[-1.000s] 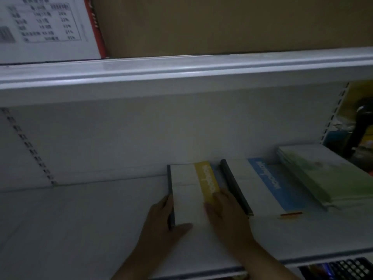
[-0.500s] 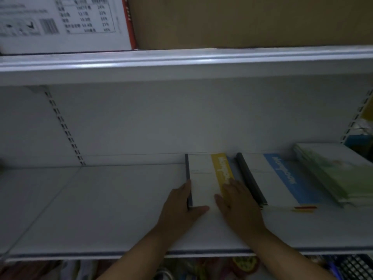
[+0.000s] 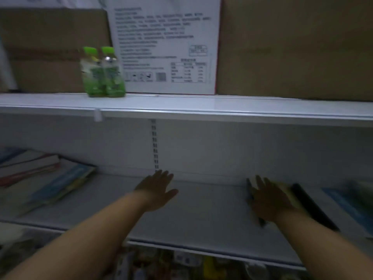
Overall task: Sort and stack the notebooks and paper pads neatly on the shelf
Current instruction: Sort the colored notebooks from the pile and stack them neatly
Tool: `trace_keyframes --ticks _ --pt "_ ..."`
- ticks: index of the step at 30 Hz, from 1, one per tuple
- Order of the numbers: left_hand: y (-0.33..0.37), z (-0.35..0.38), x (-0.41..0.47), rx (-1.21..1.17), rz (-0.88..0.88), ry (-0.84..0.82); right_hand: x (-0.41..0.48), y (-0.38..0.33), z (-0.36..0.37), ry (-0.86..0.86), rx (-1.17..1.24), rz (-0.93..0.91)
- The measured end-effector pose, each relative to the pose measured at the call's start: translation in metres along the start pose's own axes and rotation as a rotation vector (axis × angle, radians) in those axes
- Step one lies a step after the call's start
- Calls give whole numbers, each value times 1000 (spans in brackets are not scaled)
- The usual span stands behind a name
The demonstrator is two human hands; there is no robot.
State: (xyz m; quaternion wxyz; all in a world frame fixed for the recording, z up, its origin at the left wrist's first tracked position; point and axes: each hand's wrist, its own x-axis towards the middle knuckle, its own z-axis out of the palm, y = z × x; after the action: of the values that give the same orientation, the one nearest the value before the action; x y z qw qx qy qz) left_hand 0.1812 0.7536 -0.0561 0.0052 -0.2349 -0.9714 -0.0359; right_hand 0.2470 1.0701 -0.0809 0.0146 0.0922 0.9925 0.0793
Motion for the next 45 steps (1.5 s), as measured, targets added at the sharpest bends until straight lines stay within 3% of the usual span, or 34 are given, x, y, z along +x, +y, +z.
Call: trace_keyframes --ticks 4,8,11,14,20,24,27,30,34,37,41,43,45 --pt "-123 -31 -63 120 -221 73 10 -158 -43 70 94 -335" --pt "-204 -41 -133 -10 -419 93 -16 -317 -62 79 196 -691" --pt "-240 -35 -169 -57 -480 37 -36 -402 -54 53 119 -928" --pt "-281 -24 -190 -70 -531 36 -38 -460 -47 62 100 -1046" --pt "-367 -18 -208 -45 -605 15 11 -557 -81 120 143 -1089" --pt "-416 -31 -209 -80 -651 14 53 -636 -93 200 365 -963" --pt "-456 -39 -201 -114 -684 32 71 -694 -96 154 468 -919" --pt "-494 -38 -188 -259 -723 112 89 -730 -101 95 404 -882" --pt "-534 -25 -179 -261 -739 -56 101 -743 -97 91 380 -773" --pt "-568 -24 -172 -572 -748 -45 103 -741 -98 194 481 -692" --pt "-611 -36 -171 -1399 -757 -96 100 -743 -107 518 1033 -563" --pt "-634 -39 -174 -1793 -662 -85 88 -749 -118 718 1128 -656" --pt "-655 -42 -181 -2057 -565 -92 68 -763 -128 802 1019 -909"
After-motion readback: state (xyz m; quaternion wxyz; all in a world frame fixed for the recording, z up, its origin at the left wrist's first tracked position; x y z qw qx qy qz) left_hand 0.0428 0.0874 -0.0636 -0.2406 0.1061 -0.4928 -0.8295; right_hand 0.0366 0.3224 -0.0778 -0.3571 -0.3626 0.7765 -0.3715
